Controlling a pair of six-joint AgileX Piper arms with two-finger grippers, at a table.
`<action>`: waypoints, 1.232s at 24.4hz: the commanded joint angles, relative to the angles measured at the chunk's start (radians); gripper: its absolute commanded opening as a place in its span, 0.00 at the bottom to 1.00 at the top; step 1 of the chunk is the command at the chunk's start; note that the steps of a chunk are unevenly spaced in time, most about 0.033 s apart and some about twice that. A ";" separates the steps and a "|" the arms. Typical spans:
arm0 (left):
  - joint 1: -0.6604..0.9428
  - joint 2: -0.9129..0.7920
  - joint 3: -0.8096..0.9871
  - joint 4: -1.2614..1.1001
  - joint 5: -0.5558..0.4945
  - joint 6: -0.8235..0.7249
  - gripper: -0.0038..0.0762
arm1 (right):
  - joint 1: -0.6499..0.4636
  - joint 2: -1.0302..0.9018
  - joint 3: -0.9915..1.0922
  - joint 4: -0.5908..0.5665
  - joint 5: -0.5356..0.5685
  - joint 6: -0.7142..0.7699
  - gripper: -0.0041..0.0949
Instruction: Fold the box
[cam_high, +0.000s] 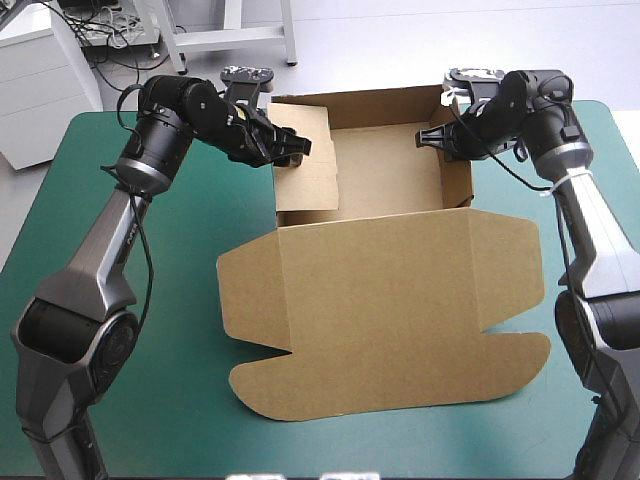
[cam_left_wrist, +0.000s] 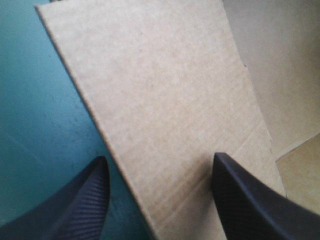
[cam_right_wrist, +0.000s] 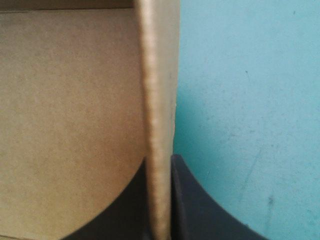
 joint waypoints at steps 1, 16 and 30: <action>0.002 -0.045 -0.019 0.064 0.050 0.008 0.59 | -0.002 -0.060 -0.031 0.092 -0.065 0.025 0.03; 0.002 -0.015 -0.014 0.082 0.048 -0.052 0.39 | 0.060 -0.042 -0.031 -0.050 -0.034 0.045 0.04; 0.002 0.026 -0.014 0.130 0.048 -0.057 0.01 | 0.146 0.011 -0.031 -0.124 -0.015 0.149 0.04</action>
